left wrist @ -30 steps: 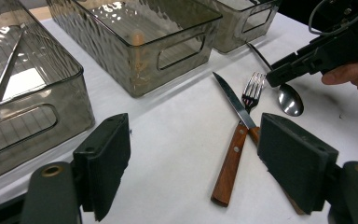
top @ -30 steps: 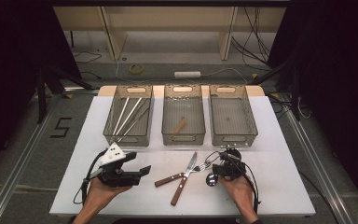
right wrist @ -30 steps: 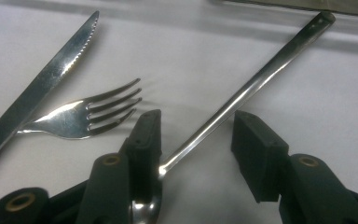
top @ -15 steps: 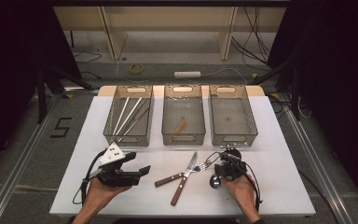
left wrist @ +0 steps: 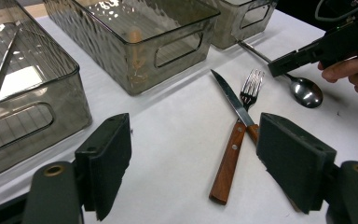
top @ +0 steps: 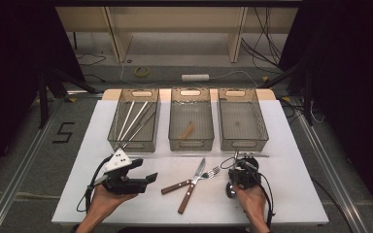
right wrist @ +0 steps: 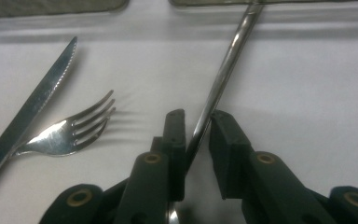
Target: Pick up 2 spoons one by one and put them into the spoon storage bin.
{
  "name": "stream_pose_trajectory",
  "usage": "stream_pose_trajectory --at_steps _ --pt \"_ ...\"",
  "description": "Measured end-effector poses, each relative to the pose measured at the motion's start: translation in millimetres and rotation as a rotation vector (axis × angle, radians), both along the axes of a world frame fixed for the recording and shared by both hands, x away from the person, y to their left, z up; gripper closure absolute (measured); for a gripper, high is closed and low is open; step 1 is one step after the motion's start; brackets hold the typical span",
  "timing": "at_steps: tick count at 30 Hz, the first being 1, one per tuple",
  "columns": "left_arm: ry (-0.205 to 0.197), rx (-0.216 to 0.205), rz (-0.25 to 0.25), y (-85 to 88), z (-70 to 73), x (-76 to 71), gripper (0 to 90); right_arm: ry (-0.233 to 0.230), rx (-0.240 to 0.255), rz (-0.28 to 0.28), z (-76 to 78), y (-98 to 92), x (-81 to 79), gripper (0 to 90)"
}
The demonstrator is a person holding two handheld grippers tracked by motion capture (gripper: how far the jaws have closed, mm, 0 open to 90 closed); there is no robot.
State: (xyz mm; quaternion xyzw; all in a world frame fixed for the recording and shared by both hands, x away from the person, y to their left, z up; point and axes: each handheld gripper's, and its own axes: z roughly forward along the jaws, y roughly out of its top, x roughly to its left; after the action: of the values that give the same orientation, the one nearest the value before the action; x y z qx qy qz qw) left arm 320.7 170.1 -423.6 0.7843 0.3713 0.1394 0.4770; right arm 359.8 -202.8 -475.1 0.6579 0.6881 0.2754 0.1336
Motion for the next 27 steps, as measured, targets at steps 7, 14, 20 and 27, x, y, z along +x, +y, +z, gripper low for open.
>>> stream_pose_trajectory --at_steps 7,14,20,27 --pt "-0.001 -0.008 0.002 0.4 0.5 -0.3 25.9 0.026 0.047 -0.011 1.1 -8.0 -5.7 79.9" --pt "-0.002 -0.002 -0.007 -0.6 1.2 -0.4 26.3 0.038 0.071 -0.013 0.1 -13.6 -10.0 85.5" --pt "0.001 -0.008 -0.003 0.2 1.0 0.2 26.8 0.041 0.087 0.006 0.6 -13.1 -9.7 87.9" --pt "0.004 -0.01 -0.004 1.5 1.4 0.3 27.5 0.025 0.089 0.044 6.3 -7.3 -13.4 90.0"
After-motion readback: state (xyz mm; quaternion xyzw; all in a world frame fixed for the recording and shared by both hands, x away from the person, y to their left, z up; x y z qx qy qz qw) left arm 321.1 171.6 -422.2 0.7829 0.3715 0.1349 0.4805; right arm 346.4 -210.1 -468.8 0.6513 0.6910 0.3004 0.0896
